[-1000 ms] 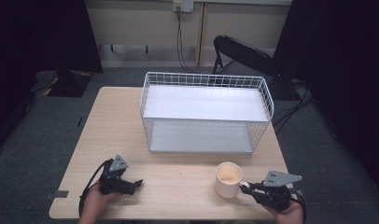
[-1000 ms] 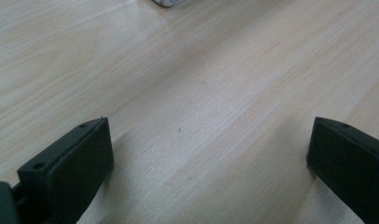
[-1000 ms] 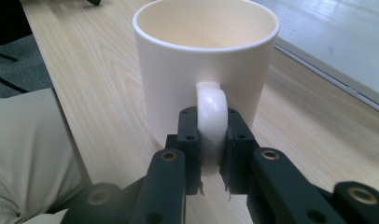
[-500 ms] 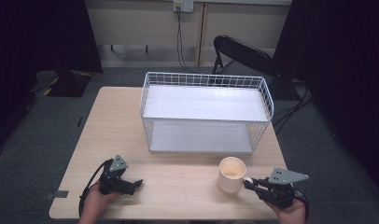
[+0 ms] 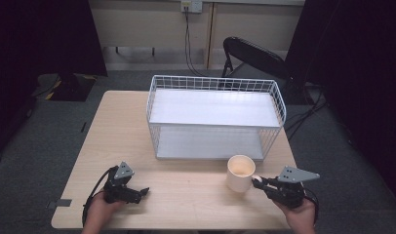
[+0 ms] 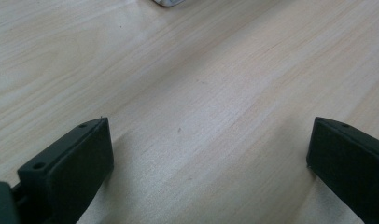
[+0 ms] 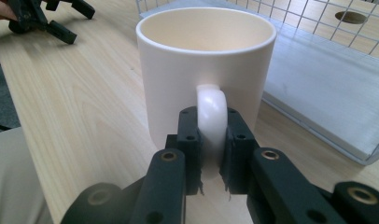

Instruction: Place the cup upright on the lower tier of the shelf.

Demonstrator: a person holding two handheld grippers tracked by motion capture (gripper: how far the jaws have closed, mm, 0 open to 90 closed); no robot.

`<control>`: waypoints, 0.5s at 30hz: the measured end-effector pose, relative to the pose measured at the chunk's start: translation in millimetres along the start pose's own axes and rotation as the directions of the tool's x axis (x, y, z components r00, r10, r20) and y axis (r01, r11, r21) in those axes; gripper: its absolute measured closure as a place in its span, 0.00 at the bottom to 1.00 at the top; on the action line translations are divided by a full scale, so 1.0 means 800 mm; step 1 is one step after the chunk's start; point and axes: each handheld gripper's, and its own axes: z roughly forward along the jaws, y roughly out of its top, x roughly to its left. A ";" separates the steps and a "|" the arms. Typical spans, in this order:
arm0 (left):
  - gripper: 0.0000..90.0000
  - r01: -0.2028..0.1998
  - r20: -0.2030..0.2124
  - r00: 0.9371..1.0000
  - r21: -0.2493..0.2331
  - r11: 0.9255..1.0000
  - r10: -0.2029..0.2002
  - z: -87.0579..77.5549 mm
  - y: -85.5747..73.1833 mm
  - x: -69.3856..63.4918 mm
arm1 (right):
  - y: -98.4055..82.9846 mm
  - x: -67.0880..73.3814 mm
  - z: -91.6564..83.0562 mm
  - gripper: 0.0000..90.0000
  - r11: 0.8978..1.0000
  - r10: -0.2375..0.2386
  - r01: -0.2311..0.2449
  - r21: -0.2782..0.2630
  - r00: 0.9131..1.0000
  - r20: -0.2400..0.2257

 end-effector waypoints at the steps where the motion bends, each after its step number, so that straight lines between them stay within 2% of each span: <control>1: 0.00 0.000 0.000 1.000 0.000 1.000 0.000 0.000 0.000 0.000 | 0.003 -0.001 0.001 0.89 1.000 -0.004 0.004 -0.001 1.000 0.005; 15: 0.00 0.000 0.000 1.000 0.000 1.000 0.000 0.000 0.000 0.000 | 0.017 -0.007 0.014 0.89 0.999 0.021 -0.021 -0.029 1.000 0.007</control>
